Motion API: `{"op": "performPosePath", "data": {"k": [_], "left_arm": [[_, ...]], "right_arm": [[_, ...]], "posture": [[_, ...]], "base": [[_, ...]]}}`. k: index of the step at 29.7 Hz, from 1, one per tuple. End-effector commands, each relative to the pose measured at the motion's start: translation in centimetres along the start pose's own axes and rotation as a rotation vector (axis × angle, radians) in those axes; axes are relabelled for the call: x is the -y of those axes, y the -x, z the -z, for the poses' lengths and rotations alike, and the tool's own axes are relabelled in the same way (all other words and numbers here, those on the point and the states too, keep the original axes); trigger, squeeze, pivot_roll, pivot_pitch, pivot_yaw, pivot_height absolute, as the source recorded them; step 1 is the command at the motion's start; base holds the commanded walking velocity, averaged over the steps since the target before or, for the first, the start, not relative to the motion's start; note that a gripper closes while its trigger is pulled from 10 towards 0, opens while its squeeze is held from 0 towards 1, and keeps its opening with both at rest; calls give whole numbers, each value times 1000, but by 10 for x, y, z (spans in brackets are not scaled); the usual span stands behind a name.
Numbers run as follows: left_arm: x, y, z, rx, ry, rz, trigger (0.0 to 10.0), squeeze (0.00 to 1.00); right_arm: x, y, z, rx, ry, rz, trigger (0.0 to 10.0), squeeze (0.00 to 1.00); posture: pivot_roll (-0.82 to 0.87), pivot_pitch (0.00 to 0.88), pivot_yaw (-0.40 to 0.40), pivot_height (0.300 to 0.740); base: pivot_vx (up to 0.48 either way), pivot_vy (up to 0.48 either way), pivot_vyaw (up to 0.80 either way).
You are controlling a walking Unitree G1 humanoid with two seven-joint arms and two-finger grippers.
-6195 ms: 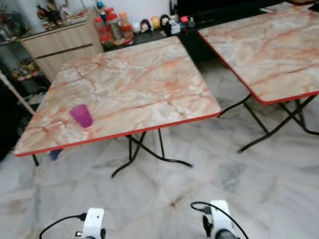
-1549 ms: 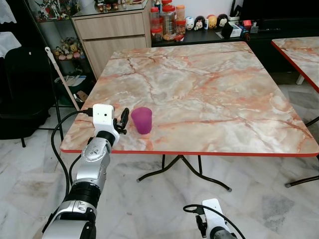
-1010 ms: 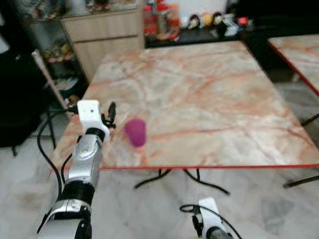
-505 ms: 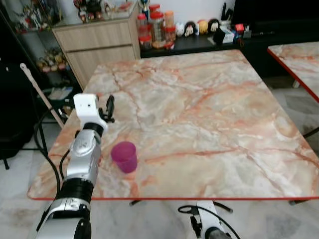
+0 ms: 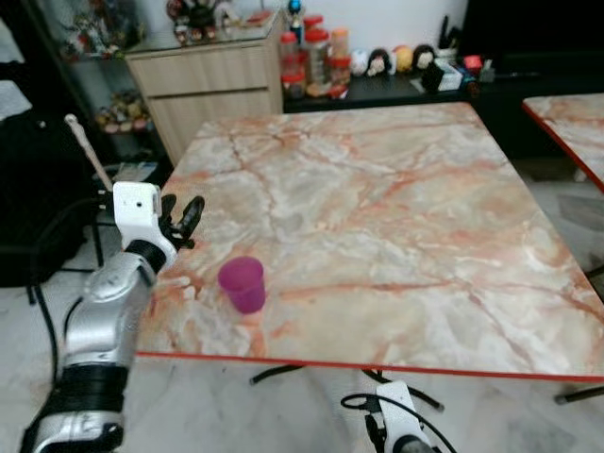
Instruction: Setting the table
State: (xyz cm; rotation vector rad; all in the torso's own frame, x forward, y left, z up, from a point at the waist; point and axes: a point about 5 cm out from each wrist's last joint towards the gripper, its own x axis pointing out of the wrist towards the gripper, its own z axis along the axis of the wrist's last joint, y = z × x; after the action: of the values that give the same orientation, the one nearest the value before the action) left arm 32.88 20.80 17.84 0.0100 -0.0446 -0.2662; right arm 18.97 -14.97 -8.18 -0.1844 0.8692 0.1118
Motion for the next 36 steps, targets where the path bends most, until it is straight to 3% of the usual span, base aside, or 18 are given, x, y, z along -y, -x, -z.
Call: {"op": "performPosePath", "data": {"k": [1, 4, 8, 10, 15, 20, 27, 36], "left_arm": [[6, 2, -2, -33, -15, 63, 10000, 0], [17, 9, 0, -119, -40, 191, 10000, 0], [25, 14, 0, -153, -46, 277, 10000, 0], [33, 18, 5, -185, -89, 354, 10000, 0], [38, 13, 9, -224, -114, 367, 10000, 0], [38, 5, 15, -266, -194, 386, 10000, 0], [39, -15, 17, -283, -260, 386, 10000, 0], [34, -25, 13, -291, -317, 419, 10000, 0]], "right_arm": [[-4, 0, 0, -5, 8, -16, 10000, 0], [-5, 0, 0, -7, 10, -20, 10000, 0], [-6, 0, 0, -8, 9, -23, 10000, 0], [-7, 0, 1, -10, 8, -24, 10000, 0], [-7, 0, 2, -14, 11, -25, 10000, 0], [-8, 0, 1, -11, 13, -28, 10000, 0], [-8, 0, 0, -12, 3, -25, 10000, 0], [-8, 0, 0, -13, -7, -23, 10000, 0]], "posture": [[45, 19, 108, 740], [45, 18, 113, 740], [43, 16, 114, 740], [40, 9, 118, 740], [39, 2, 118, 740], [38, 0, 118, 740], [30, 0, 122, 740], [24, 6, 127, 740]], "base": [[0, 0, 0], [0, 0, 0], [0, 0, 0], [0, 0, 0], [0, 0, 0], [0, 0, 0], [0, 0, 0], [0, 0, 0]]}}
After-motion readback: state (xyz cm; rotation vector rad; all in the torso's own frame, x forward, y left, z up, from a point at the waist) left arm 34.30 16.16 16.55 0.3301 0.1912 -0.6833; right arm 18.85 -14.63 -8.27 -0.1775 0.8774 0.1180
